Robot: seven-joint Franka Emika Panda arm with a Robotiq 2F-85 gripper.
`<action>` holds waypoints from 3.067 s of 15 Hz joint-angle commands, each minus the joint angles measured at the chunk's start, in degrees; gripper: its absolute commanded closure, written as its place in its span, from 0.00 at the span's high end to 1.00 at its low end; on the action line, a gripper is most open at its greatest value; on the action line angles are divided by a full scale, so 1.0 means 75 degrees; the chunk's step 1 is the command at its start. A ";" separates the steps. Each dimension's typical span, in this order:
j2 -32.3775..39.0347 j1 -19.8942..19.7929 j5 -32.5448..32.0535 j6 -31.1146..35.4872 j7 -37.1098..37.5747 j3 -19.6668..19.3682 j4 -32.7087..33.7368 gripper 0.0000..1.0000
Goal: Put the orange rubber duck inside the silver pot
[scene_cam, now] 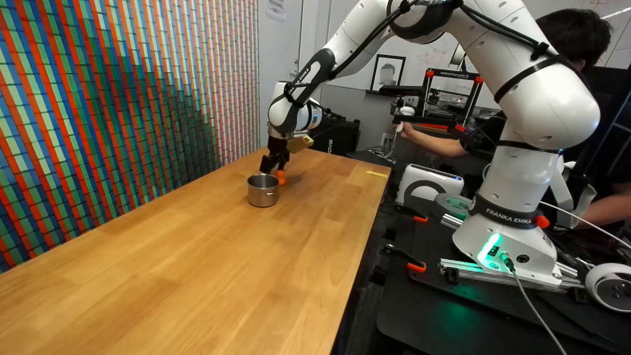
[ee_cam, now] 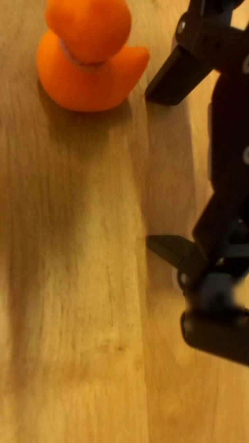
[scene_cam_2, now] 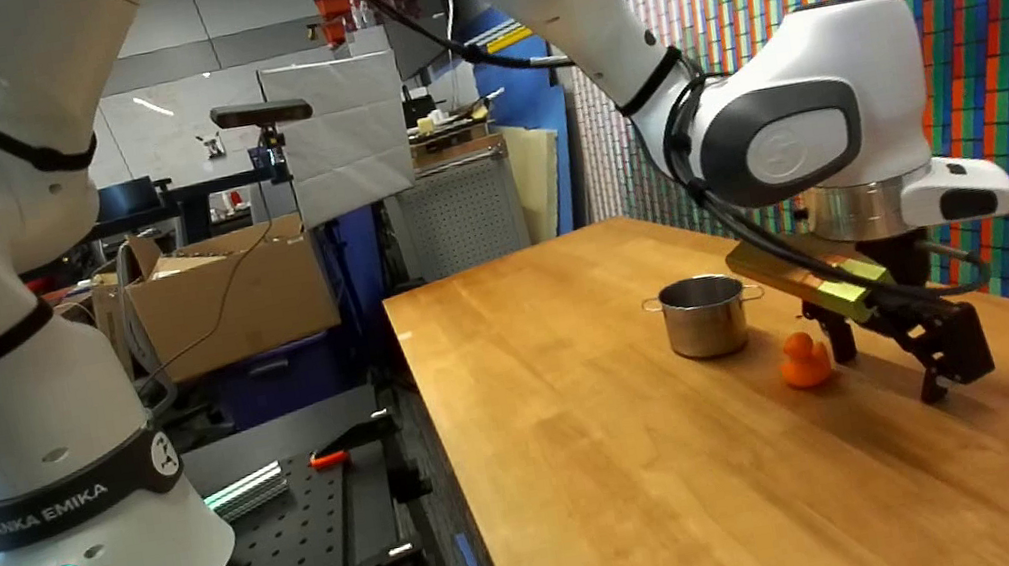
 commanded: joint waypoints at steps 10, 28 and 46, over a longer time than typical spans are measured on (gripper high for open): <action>-0.1128 -0.0279 0.0389 -0.1838 0.0163 0.0589 -0.0021 1.00; -0.2203 0.0153 -0.0442 0.2249 0.0223 0.0362 -0.3463 1.00; -0.2332 -0.0351 -0.0472 0.2202 0.0169 0.0774 -0.2809 0.20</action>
